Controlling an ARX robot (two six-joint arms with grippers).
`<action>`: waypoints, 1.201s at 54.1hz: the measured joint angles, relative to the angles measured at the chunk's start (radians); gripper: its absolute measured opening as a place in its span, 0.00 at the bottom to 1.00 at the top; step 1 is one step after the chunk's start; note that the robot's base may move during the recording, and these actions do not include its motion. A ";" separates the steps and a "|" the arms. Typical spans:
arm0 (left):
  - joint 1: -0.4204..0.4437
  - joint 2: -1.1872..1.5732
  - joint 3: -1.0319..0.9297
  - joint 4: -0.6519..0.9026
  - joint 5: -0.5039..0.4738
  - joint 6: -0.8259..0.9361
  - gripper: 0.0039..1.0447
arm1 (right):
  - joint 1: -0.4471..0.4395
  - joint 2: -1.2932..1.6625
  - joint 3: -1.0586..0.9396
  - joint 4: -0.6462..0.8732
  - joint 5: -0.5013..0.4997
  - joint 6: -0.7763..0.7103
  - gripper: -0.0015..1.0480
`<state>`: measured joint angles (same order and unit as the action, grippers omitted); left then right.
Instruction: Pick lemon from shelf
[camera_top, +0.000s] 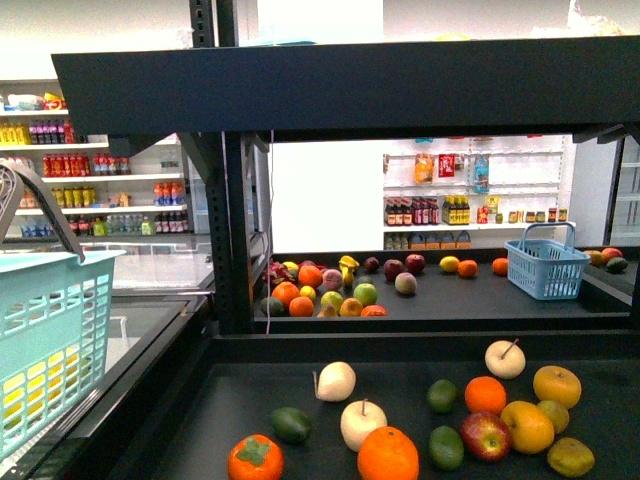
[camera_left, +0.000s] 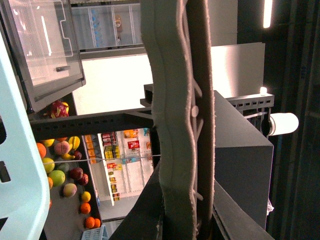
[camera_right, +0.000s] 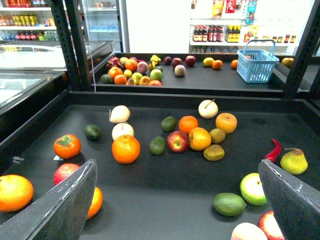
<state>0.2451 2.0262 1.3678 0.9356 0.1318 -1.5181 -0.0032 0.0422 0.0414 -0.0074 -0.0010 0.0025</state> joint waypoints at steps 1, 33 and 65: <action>0.001 0.002 -0.005 0.003 0.003 -0.002 0.10 | 0.000 0.000 0.000 0.000 0.000 0.000 0.93; 0.016 -0.006 -0.198 0.182 0.037 -0.012 0.10 | 0.000 0.000 0.000 0.000 0.000 0.000 0.93; 0.041 -0.151 -0.338 0.115 0.077 0.159 0.93 | 0.000 0.000 0.000 0.000 0.000 0.000 0.93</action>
<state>0.2863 1.8751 1.0302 1.0508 0.2092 -1.3586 -0.0032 0.0422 0.0414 -0.0074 -0.0010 0.0025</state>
